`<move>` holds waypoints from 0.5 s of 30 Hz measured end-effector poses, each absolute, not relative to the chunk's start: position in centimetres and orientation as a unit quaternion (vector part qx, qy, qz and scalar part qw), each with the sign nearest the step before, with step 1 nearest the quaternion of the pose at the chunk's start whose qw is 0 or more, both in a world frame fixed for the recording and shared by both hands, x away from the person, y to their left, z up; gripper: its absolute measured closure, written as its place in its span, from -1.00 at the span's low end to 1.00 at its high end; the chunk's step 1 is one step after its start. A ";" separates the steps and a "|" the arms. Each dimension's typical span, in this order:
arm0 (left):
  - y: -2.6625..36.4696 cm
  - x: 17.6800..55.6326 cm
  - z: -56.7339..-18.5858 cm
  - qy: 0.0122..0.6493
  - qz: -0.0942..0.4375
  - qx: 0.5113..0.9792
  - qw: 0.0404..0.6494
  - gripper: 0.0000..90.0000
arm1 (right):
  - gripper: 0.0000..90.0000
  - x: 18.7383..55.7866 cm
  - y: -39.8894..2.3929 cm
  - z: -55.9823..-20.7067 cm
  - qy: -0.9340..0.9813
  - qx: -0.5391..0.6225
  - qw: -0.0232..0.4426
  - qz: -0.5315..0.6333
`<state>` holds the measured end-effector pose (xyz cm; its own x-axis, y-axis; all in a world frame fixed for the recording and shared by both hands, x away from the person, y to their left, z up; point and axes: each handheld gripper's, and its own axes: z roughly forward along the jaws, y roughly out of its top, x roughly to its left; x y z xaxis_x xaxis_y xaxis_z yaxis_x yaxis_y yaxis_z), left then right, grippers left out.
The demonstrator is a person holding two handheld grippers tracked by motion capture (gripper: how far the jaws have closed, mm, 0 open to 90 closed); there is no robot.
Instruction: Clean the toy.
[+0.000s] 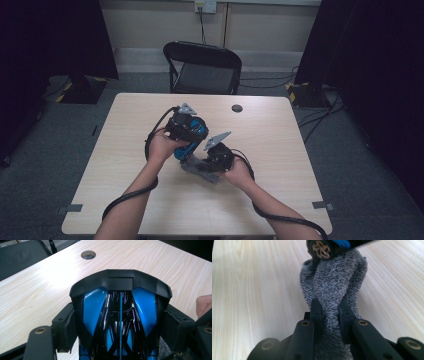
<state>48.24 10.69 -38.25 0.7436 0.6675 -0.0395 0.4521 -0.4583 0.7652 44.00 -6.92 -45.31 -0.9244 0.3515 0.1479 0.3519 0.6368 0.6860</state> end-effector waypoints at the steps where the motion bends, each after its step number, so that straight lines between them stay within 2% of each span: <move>1: 10.7 48.2 -38.2 0.332 0.136 0.844 0.400 -0.44 | 0.74 44.0 -7.1 -45.3 -0.905 -0.195 -0.001 -0.378; 15: 11.1 47.7 -38.2 0.326 0.132 0.845 0.402 -0.44 | 0.74 47.3 -11.7 -42.4 -0.881 -0.269 -0.049 -0.387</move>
<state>47.65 11.15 -38.21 0.7533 0.6565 -0.0396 0.4448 -0.4643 0.7658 47.33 -11.69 -42.44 -0.8504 0.5119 0.1214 0.4357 0.5558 0.7080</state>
